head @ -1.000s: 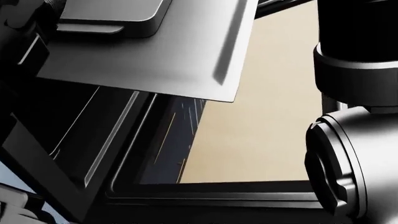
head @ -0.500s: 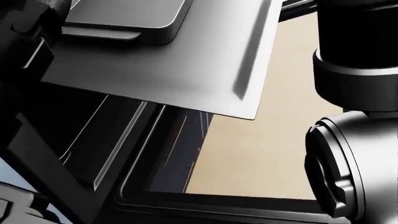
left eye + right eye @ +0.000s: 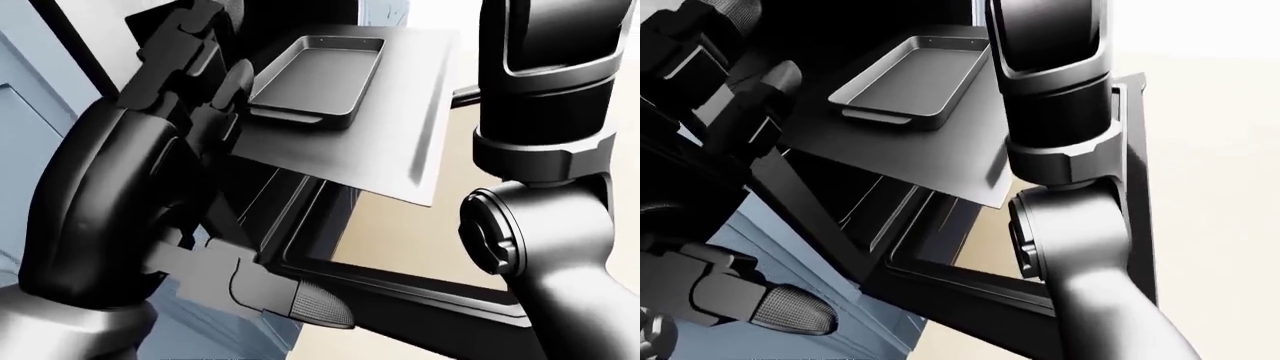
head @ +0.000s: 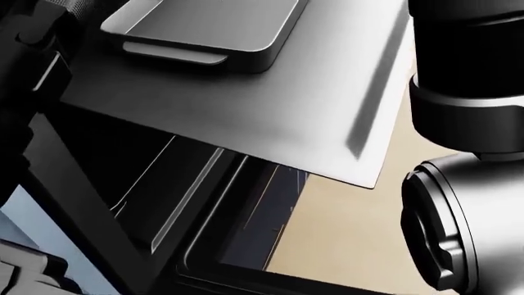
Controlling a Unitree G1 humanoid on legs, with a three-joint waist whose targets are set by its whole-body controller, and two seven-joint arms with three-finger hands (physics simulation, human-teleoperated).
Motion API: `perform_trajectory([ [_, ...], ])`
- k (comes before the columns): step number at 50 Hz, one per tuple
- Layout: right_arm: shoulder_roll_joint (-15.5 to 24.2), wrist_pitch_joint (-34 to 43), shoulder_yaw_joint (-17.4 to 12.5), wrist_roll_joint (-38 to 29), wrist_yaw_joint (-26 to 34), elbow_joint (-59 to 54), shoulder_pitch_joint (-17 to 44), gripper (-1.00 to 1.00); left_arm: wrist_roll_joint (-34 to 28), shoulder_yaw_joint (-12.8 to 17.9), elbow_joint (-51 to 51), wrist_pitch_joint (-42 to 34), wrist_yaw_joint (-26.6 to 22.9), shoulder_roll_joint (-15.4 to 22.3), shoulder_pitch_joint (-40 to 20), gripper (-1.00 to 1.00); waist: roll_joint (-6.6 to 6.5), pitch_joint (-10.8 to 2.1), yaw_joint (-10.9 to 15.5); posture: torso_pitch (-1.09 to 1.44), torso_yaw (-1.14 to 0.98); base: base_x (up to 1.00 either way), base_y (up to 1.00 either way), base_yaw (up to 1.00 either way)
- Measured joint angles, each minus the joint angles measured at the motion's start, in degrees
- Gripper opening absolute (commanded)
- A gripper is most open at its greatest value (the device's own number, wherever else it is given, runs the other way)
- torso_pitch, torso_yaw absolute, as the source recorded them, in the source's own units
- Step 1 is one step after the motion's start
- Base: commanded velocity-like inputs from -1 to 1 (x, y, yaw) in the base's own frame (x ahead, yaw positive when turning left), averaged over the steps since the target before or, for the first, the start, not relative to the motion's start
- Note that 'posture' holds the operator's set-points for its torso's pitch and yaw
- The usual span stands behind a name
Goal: Place the broccoli on the top rack of the oven.
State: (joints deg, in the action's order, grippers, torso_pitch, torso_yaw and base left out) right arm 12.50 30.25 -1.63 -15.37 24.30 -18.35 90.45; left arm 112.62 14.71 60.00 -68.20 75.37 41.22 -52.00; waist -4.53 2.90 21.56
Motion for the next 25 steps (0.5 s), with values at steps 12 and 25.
perform_trajectory([
  [12,0.9,1.2,0.4,-3.2,0.8,-4.8,1.7,-1.0,0.4,0.2,0.0,-1.7,1.4,-1.4,-0.7,1.0,-0.1,-0.43,3.6,0.0,0.47,0.0,0.0,0.0],
  [25,3.2,-6.6,0.4,-6.3,0.9,-25.8,7.5,-1.0,0.0,0.1,0.0,0.0,-0.7,0.5,-0.6,1.0,-0.42,-1.0,4.8,0.0,0.47,0.0,0.0,0.0],
])
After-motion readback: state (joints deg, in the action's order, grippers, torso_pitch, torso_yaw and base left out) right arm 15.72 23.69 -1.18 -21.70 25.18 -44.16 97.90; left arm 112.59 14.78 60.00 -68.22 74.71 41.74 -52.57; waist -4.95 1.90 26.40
